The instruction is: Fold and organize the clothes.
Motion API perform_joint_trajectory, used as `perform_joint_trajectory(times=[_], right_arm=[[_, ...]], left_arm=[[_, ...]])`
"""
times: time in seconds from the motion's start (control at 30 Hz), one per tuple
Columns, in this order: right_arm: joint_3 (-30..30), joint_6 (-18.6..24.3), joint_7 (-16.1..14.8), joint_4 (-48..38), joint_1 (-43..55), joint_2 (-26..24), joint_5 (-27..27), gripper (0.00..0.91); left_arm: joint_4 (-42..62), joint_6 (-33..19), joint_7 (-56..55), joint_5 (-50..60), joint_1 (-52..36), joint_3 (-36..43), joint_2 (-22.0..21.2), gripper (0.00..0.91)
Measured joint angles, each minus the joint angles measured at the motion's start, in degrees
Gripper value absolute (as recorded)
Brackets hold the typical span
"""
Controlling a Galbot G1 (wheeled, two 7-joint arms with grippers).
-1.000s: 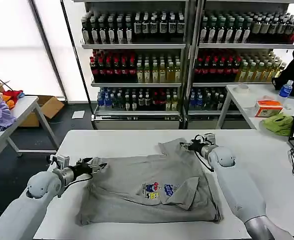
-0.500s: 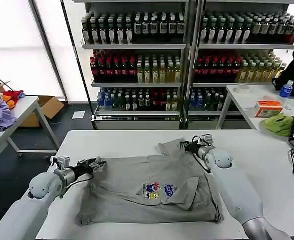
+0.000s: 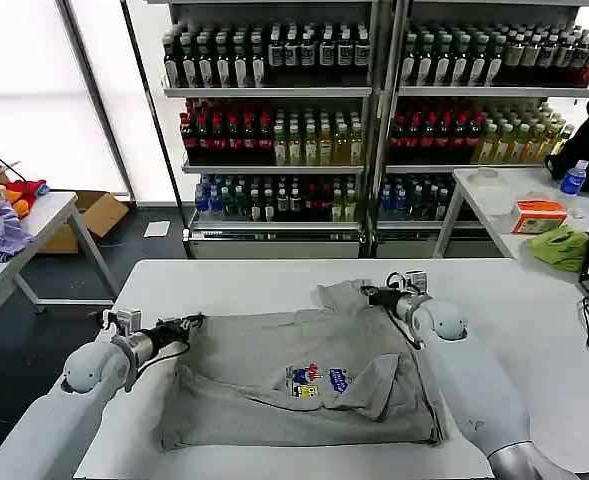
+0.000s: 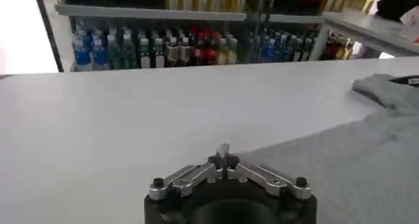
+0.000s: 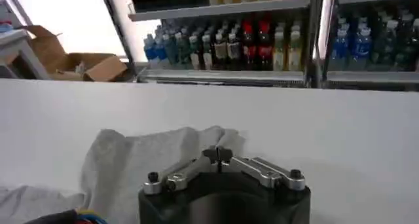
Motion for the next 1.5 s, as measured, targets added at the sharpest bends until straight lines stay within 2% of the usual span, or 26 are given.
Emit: perform_joint_trajectory(times=[0.5,1.13,1.17,1.2,1.37,1.5], right_arm=[[7.3,0.1,1.8,18.8,-10.9,-3.3,6.4,0.000],[23.1,0.2,2.9,43.9,-39.0,-3.3,11.0,0.000],[23.5,0.2,3.1,44.6,-39.9,-3.1,11.0,0.171],[23.7,0.2,3.4,45.2,-40.9,-2.9,10.9,0.907],[23.8,0.2,5.5,46.1,-42.5,-3.0,9.3,0.907],[22.0,0.2,7.6,44.0,-40.1,-2.8,6.7,0.907]], left_arm=[[-11.6,-0.9,-2.5,-2.3,6.4,-5.5,2.2,0.010],[-29.2,-1.1,-3.8,2.0,25.6,-16.8,2.7,0.010],[-29.6,-1.1,-3.8,2.3,26.8,-17.4,2.5,0.010],[-30.0,-1.2,-3.8,2.5,27.7,-17.8,2.4,0.010],[-31.3,-1.3,-3.9,3.7,30.9,-18.7,2.1,0.010],[-31.6,-1.3,-3.9,4.1,31.2,-18.5,2.3,0.010]])
